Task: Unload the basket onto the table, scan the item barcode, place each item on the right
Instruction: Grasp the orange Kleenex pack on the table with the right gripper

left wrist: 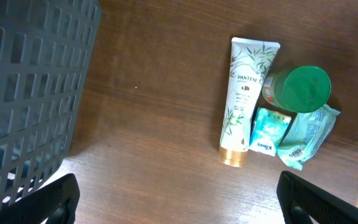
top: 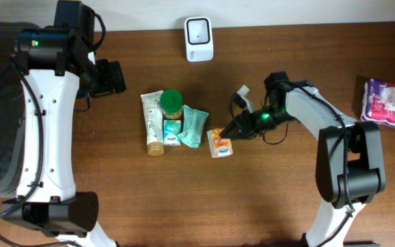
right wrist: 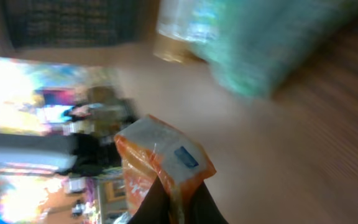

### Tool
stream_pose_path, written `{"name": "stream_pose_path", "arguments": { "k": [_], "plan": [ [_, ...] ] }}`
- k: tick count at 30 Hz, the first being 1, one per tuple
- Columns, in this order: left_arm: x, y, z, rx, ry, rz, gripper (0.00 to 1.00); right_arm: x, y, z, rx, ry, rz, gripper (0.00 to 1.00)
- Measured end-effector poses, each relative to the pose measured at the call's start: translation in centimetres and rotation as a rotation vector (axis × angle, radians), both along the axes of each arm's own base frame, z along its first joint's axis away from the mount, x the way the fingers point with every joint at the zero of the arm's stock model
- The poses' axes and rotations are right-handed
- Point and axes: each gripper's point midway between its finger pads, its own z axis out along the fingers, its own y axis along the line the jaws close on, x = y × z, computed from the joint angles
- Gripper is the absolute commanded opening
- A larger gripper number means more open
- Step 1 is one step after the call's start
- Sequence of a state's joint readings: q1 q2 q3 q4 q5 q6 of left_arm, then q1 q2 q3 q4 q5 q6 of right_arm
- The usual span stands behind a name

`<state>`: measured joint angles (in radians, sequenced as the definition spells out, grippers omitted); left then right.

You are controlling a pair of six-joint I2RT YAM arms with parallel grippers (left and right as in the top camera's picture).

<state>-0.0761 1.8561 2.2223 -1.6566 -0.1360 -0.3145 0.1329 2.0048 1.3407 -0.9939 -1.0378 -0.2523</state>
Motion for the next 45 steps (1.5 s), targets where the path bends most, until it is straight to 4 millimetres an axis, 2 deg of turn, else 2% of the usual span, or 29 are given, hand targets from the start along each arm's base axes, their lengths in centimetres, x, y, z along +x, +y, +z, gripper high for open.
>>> {"name": "stream_pose_path", "arguments": {
  "k": [1, 2, 3, 4, 7, 9, 11, 12, 14, 15, 16, 18, 21, 27, 30, 31, 32, 35, 37, 39, 40, 43, 45],
  "plan": [
    [0.0, 0.0, 0.0, 0.0, 0.0, 0.0, 0.99, 0.5, -1.6, -2.3, -0.18, 0.067, -0.07, 0.06],
    [0.0, 0.0, 0.0, 0.0, 0.0, 0.0, 0.99, 0.6, -3.0, -3.8, -0.311, 0.117, -0.128, 0.18],
    [0.0, 0.0, 0.0, 0.0, 0.0, 0.0, 0.99, 0.8, -4.6, -5.2, -0.445, 0.164, -0.198, 0.46],
    [0.0, 0.0, 0.0, 0.0, 0.0, 0.0, 0.99, 0.9, -5.6, -5.8, -0.52, 0.187, -0.24, 0.52],
    [0.0, 0.0, 0.0, 0.0, -0.002, 0.0, 0.99, 0.3, -7.9, -5.8, -0.685, 0.256, -0.302, 0.52],
    [0.0, 0.0, 0.0, 0.0, -0.001, 0.0, 0.99, 0.3, -8.9, -3.6, -0.765, 0.284, -0.307, 0.52],
    [0.0, 0.0, 0.0, 0.0, -0.001, 0.0, 0.99, 2.0, -8.3, -1.3, -0.788, 0.21, -0.314, 0.51],
    [0.0, 0.0, 0.0, 0.0, 0.0, 0.0, 0.99, 1.7, -6.7, -1.0, -0.795, 0.181, -0.275, 0.51],
    [0.0, 0.0, 0.0, 0.0, 0.0, 0.0, 0.99, 0.8, -4.8, -1.5, -0.902, 0.132, -0.249, 0.41],
    [0.0, 0.0, 0.0, 0.0, -0.001, 0.0, 0.99, 0.0, -3.9, -2.2, -1.016, 0.092, -0.264, 0.38],
    [0.0, 0.0, 0.0, 0.0, -0.001, 0.0, 0.99, -0.8, -3.2, -2.8, -1.101, 0.058, -0.284, 0.38],
    [0.0, 0.0, 0.0, 0.0, -0.001, 0.0, 0.99, -0.3, -2.1, -4.2, -1.17, -0.047, -0.367, 0.42],
    [0.0, 0.0, 0.0, 0.0, -0.001, 0.0, 0.99, 0.1, -1.0, -5.3, -1.194, -0.143, -0.41, 0.42],
    [0.0, 0.0, 0.0, 0.0, 0.0, 0.0, 0.99, -0.8, -2.4, -7.8, -1.243, -0.157, -0.447, 0.36],
    [0.0, 0.0, 0.0, 0.0, 0.0, 0.0, 0.99, -0.5, -2.3, -7.9, -1.237, -0.167, -0.455, 0.34],
    [0.0, 0.0, 0.0, 0.0, 0.0, 0.0, 0.99, -0.3, -2.2, -8.1, -1.228, -0.179, -0.464, 0.09],
    [0.0, 0.0, 0.0, 0.0, 0.0, 0.0, 0.99, -0.2, -2.4, -8.3, -1.233, -0.188, -0.471, 0.04],
    [0.0, 0.0, 0.0, 0.0, 0.0, 0.0, 0.99, -0.3, -2.9, -8.1, -1.255, -0.201, -0.476, 0.04],
    [0.0, 0.0, 0.0, 0.0, -0.001, 0.0, 0.99, -0.8, -3.0, -7.2, -1.276, -0.159, -0.445, 0.04],
    [0.0, 0.0, 0.0, 0.0, 0.0, 0.0, 0.99, 1.5, -1.0, -4.5, -1.163, -0.141, -0.423, 0.04],
    [0.0, 0.0, 0.0, 0.0, 0.0, 0.0, 0.99, 3.4, 0.8, -2.4, -1.01, -0.135, -0.375, 0.04],
    [0.0, 0.0, 0.0, 0.0, 0.0, 0.0, 0.99, 3.9, 2.5, -0.8, -0.707, -0.046, -0.238, 0.04],
    [0.0, 0.0, 0.0, 0.0, 0.0, 0.0, 0.99, 4.5, 2.5, 0.8, -0.465, -0.001, -0.18, 0.04]
  ]
}}
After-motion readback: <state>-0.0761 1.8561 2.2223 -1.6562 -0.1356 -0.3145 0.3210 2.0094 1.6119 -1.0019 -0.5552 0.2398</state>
